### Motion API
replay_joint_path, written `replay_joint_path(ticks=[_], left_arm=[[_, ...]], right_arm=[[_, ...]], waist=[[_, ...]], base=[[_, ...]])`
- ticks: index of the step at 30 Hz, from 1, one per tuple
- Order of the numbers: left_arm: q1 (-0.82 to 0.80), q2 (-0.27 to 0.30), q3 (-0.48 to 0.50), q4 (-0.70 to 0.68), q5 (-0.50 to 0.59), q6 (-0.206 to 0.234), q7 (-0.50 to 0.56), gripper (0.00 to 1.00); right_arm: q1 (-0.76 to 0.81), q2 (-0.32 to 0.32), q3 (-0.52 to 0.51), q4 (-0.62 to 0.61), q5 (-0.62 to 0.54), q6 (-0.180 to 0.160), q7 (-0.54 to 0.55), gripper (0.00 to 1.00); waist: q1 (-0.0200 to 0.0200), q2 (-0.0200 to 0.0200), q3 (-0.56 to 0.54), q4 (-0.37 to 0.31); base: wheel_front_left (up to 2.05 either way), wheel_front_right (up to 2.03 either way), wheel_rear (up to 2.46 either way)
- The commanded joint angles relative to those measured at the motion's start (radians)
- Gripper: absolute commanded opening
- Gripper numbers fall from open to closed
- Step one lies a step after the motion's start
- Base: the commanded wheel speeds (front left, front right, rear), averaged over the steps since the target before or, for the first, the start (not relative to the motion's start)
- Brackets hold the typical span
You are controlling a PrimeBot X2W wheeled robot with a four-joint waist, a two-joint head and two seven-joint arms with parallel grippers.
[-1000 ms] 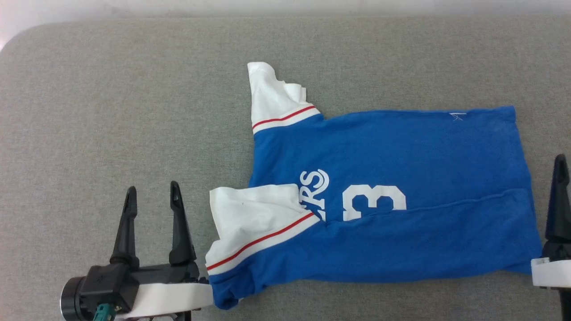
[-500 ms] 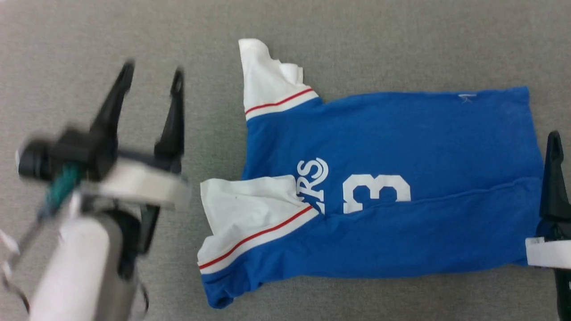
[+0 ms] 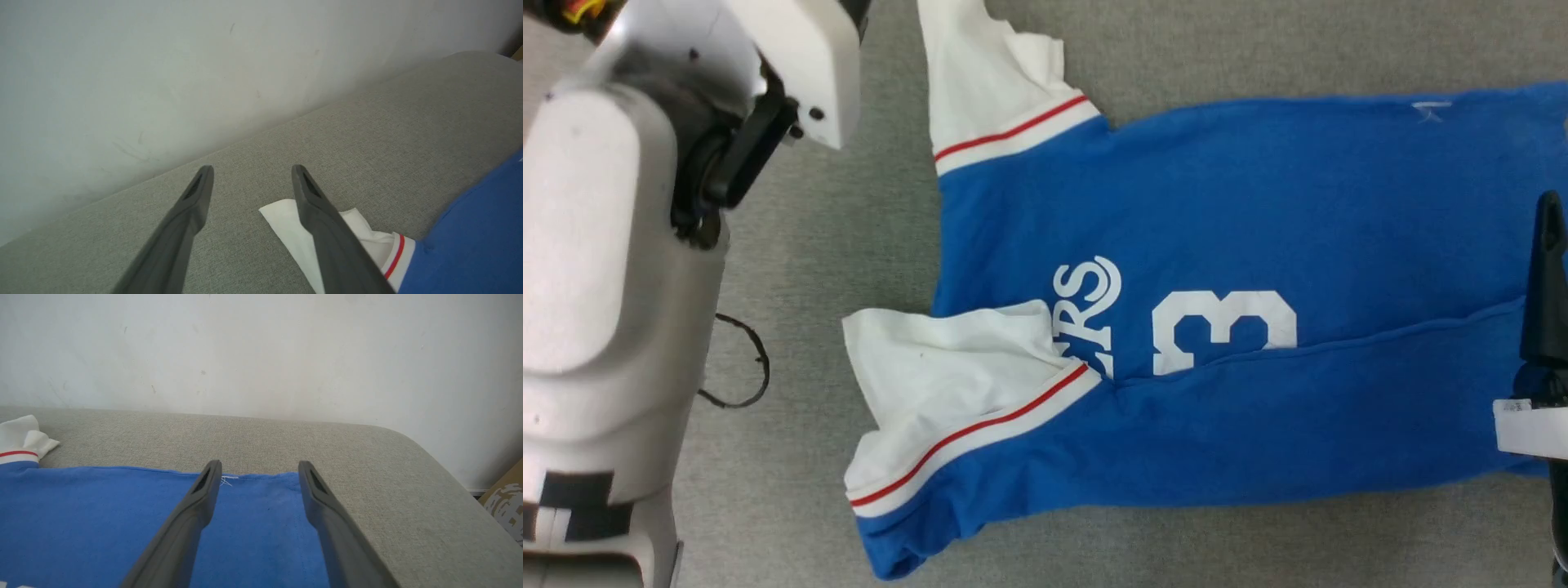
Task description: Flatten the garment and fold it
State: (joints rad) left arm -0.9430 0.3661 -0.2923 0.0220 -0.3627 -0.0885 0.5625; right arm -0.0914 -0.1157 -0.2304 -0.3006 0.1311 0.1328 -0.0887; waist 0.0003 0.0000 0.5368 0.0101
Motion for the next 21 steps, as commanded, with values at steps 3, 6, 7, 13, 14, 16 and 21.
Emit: replay_joint_path(ticks=[3,6,7,13,14,16,21], left_arm=[[-0.057,-0.004,-0.027,0.061,-0.042,-0.016,0.094,1.00],[-0.087,0.003,-0.045,0.095,-0.049,-0.020,0.148,1.00],[-0.093,0.007,-0.049,0.106,-0.047,-0.020,0.163,1.00],[-0.116,0.019,-0.058,0.134,-0.049,-0.016,0.211,1.00],[-0.116,0.019,-0.059,0.138,-0.051,-0.015,0.216,1.00],[-0.116,0.025,-0.062,0.145,-0.048,-0.011,0.225,1.00],[-0.100,0.052,-0.065,0.174,-0.035,0.008,0.262,1.00]], right_arm=[[-0.017,-0.003,0.008,-0.006,0.007,-0.002,0.003,1.00],[-0.023,-0.004,0.009,-0.008,0.006,-0.002,0.003,1.00],[-0.026,-0.004,0.010,-0.008,0.006,-0.002,0.004,1.00],[-0.038,0.002,0.014,0.001,0.011,-0.002,0.004,1.00],[-0.039,0.003,0.014,0.004,0.012,-0.002,0.003,1.00],[-0.042,0.005,0.014,0.009,0.014,-0.002,-0.001,1.00],[-0.051,0.005,0.013,0.016,0.015,-0.002,-0.009,1.00]], waist=[[-0.0003,0.0000,0.067,-0.033],[-0.0003,0.0000,0.086,-0.045],[-0.0003,0.0000,0.092,-0.050],[-0.0003,0.0000,0.129,-0.081],[-0.0003,0.0000,0.135,-0.085],[-0.0003,0.0000,0.145,-0.094],[-0.0003,0.0000,0.166,-0.111]], base=[[0.00,0.00,0.00],[0.00,0.00,0.00],[0.00,0.00,0.00],[0.00,0.00,0.00],[0.00,0.00,0.00],[0.00,0.00,0.00],[0.00,0.00,0.00]])
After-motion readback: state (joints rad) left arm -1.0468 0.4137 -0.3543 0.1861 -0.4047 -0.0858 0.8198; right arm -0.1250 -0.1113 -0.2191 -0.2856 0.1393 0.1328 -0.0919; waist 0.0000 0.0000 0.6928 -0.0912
